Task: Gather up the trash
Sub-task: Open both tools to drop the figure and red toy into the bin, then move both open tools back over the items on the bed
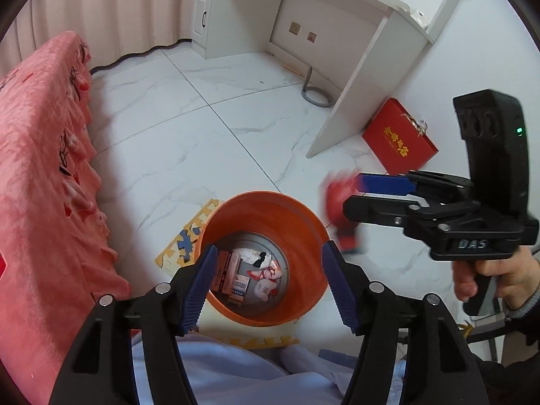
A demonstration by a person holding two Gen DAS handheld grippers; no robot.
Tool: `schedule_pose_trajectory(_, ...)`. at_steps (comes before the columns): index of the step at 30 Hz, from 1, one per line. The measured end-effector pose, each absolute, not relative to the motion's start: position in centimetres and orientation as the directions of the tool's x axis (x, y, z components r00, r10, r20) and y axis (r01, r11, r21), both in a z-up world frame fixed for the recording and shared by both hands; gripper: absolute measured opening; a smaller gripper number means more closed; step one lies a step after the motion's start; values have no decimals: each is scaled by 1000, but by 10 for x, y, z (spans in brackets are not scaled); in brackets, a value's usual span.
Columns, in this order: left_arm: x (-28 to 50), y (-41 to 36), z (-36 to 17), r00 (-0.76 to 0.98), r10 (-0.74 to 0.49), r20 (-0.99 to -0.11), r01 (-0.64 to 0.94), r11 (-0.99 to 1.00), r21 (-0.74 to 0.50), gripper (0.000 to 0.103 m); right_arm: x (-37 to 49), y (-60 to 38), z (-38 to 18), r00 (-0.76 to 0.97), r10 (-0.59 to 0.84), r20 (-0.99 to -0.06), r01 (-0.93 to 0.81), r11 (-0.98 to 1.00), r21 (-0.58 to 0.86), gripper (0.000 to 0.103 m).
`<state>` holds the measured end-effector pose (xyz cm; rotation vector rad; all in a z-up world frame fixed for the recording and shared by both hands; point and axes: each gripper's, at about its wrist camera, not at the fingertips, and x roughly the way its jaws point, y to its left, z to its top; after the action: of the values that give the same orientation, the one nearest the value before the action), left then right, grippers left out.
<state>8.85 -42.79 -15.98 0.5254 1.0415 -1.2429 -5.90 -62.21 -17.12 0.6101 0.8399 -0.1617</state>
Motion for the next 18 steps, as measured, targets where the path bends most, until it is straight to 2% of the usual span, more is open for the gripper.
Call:
schedule_pose_trajectory(6,94,-420,-161,-11,-503,-864,923,326,-202,66,-56,-618,-167,670,106,-735,353,825,441,60)
schedule_pose_trajectory(7,95,-418,-161,-11,-501,-865,921,332,-204,72,-56,-618,-166,671,108,-734,352,825,443,60)
schedule_pose_trajectory(9,96,-412,-158,10,-503,-864,915,353,-195,77,-56,-616,-163,673,116,-731,343,826,447,60)
schedule_pose_trajectory(12,98,-402,-150,23,-514,-857,907,371,-199,78,-54,-608,-156,677,131,-725,321,833,451,61)
schedule_pose_trajectory(14,99,-393,-144,48,-516,-855,902,390,-185,87,-51,-597,-149,682,149,-716,293,841,454,62)
schedule_pose_trajectory(18,103,-373,-129,94,-534,-840,886,430,-175,89,-43,-576,-134,692,179,-700,237,859,454,65)
